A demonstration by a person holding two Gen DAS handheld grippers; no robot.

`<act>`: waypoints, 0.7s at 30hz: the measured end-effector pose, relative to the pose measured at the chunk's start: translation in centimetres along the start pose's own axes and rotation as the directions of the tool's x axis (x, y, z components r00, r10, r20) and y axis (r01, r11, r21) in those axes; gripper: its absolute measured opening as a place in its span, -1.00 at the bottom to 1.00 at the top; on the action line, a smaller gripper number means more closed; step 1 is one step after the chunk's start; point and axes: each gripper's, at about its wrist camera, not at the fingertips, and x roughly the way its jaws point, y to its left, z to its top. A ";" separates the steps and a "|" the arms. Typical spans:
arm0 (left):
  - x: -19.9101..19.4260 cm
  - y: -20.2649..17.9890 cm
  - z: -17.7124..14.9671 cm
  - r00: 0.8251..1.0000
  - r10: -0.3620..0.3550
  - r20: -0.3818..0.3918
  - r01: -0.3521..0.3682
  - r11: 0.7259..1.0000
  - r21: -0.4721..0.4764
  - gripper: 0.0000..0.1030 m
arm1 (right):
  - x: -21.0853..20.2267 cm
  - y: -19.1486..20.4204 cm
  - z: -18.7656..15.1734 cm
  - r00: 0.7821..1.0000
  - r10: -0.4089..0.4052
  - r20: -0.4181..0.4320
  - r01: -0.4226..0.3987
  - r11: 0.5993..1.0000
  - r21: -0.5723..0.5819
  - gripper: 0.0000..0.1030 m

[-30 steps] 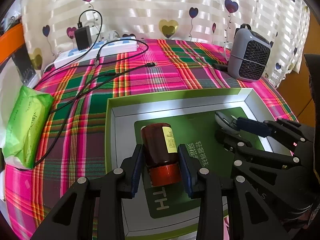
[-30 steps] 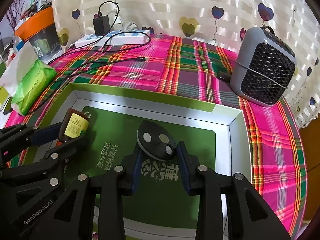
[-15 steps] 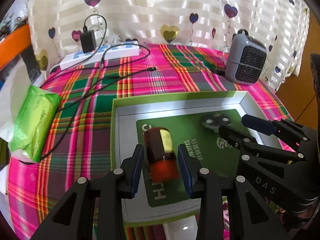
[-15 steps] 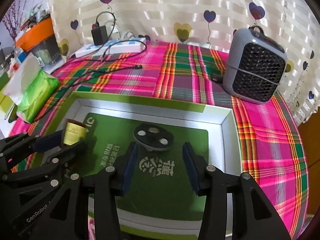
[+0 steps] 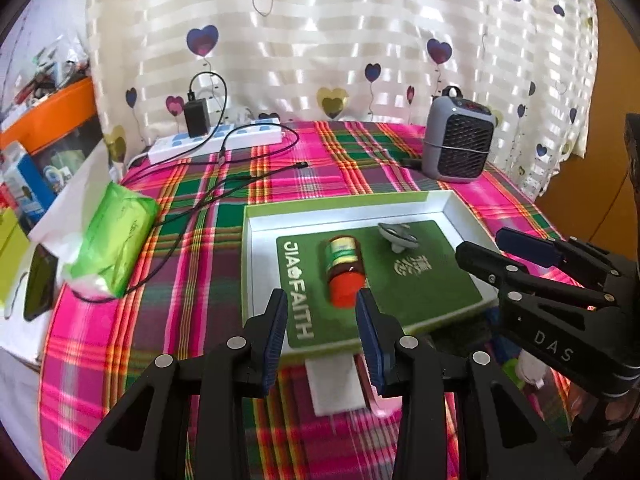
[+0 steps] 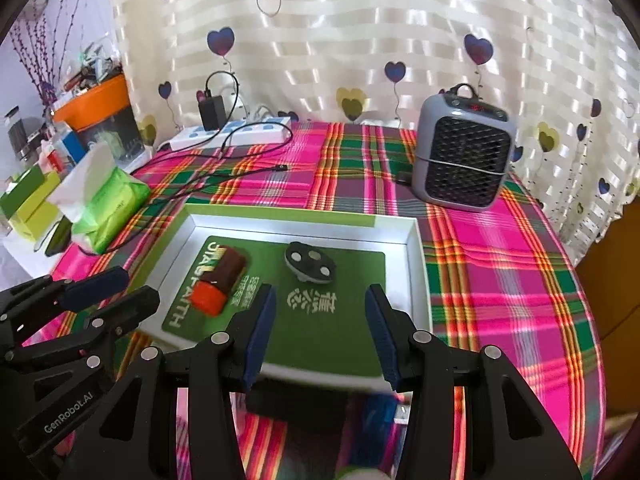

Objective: Organize rigid objects
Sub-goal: 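Open the left tool to release the bottle on the green card, withdraw, then grasp the white round cap with the left tool while the right tool grasps the green-based stand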

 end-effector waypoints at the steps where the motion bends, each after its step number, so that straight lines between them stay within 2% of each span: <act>1: -0.5 -0.1 -0.3 1.000 -0.002 0.004 0.002 1.000 -0.001 -0.34 | -0.4 -0.1 -0.2 1.000 0.001 0.004 -0.001 1.000 0.002 -0.08; 4: -1.4 -0.3 -0.9 1.000 -0.001 0.014 0.001 1.000 0.002 -0.34 | -1.6 -0.4 -1.1 1.000 0.008 0.020 -0.008 1.000 0.012 -0.08; 7: -2.5 -0.7 -1.8 0.999 0.030 0.032 -0.031 0.999 0.011 -0.34 | -2.9 -0.7 -2.2 0.999 0.015 0.039 -0.016 1.000 0.020 -0.08; 13: -4.1 -1.0 -3.9 0.999 0.004 0.033 -0.004 1.000 0.005 -0.34 | -4.9 -1.4 -4.0 0.998 0.022 0.063 -0.024 0.999 0.032 -0.08; 21: -5.6 0.4 -6.8 0.998 -0.059 0.029 0.061 0.996 -0.068 -0.34 | -7.0 -3.4 -6.3 0.996 0.002 0.088 -0.009 0.997 0.080 -0.08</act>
